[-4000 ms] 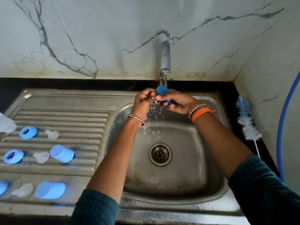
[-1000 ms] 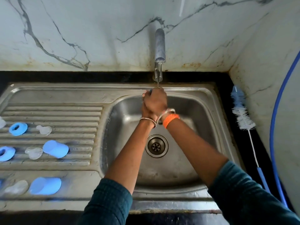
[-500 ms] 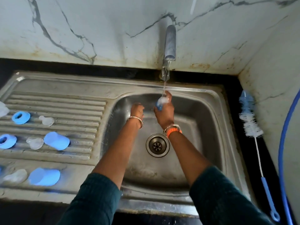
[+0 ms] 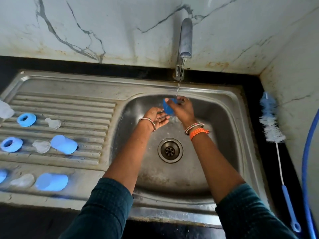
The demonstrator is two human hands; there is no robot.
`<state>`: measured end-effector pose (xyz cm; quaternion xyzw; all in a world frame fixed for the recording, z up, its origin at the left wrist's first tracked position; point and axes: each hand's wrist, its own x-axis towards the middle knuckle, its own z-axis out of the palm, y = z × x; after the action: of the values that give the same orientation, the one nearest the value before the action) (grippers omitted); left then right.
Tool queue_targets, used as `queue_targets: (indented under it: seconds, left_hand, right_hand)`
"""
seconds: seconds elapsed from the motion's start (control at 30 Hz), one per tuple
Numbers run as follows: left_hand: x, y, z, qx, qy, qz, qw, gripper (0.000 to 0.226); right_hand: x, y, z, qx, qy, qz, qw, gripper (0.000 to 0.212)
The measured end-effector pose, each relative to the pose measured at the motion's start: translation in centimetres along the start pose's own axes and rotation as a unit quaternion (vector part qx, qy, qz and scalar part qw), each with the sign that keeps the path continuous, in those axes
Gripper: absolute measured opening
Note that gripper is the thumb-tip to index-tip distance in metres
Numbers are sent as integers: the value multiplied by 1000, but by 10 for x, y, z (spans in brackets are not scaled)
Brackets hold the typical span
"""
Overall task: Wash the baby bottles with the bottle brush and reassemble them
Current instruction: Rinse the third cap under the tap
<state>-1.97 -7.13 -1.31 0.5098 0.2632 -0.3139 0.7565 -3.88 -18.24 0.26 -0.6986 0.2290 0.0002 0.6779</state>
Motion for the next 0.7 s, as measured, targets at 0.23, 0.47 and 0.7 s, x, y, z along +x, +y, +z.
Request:
queue_targets:
  seconds: [0.23,0.47,0.7]
  left_hand:
    - [-2,-2,-11,46,22,4,999,34]
    - [-5,-8,-18,55,41,-10,998,29]
    - [-10,-16,-21,46,50,-26,997,32]
  right_hand:
    - [-16,21,-2,-247,41,-163,954,49]
    - [-18,27,1,-330,27,-130,935,32]
    - [-18,15,3,-310,46,-143,939,38]
